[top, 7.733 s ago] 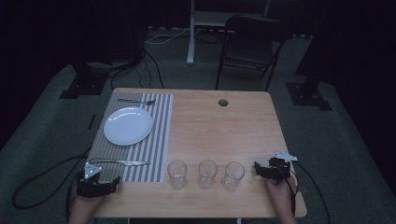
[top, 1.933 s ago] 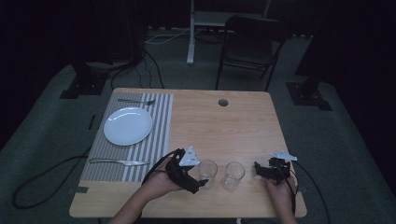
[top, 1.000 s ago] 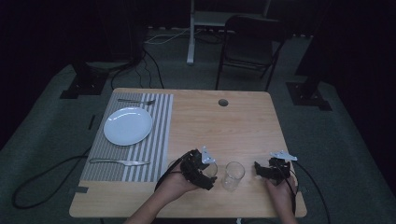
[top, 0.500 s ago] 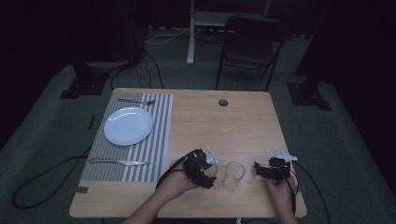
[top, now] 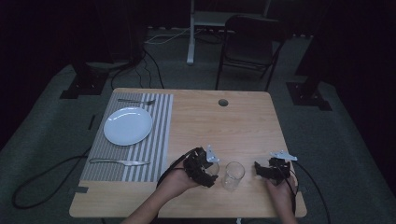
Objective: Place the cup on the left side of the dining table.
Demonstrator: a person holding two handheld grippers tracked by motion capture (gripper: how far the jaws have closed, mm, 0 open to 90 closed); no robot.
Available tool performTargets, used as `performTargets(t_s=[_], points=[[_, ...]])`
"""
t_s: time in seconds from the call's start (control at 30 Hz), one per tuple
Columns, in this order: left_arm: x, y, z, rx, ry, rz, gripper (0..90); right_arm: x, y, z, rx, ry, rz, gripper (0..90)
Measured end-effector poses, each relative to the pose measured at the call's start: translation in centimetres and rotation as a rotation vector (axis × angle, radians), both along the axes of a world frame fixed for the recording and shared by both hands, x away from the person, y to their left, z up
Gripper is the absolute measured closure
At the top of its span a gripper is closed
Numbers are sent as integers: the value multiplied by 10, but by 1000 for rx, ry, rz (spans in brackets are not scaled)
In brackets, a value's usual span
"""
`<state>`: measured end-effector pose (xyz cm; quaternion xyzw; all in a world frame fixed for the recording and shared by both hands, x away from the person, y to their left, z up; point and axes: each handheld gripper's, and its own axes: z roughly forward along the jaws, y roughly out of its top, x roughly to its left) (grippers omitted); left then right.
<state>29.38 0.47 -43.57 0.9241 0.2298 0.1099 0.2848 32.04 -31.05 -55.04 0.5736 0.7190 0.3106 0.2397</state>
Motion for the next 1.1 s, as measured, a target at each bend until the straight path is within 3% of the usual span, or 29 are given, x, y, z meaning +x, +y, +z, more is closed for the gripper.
performTargets(t_s=[0.2, 0.43, 0.6, 1.1], points=[[4, 3, 6, -38, 0, 25, 289, 0, 0, 0, 0, 0, 0, 122], [10, 8, 11, -35, -11, 33, 289, 0, 0, 0, -1, -1, 1, 122], [20, 17, 17, -71, -26, 71, 289, 0, 0, 0, 0, 0, 0, 122], [40, 44, 24, -78, -37, 179, 289, 0, 0, 0, -1, 0, 1, 122]])
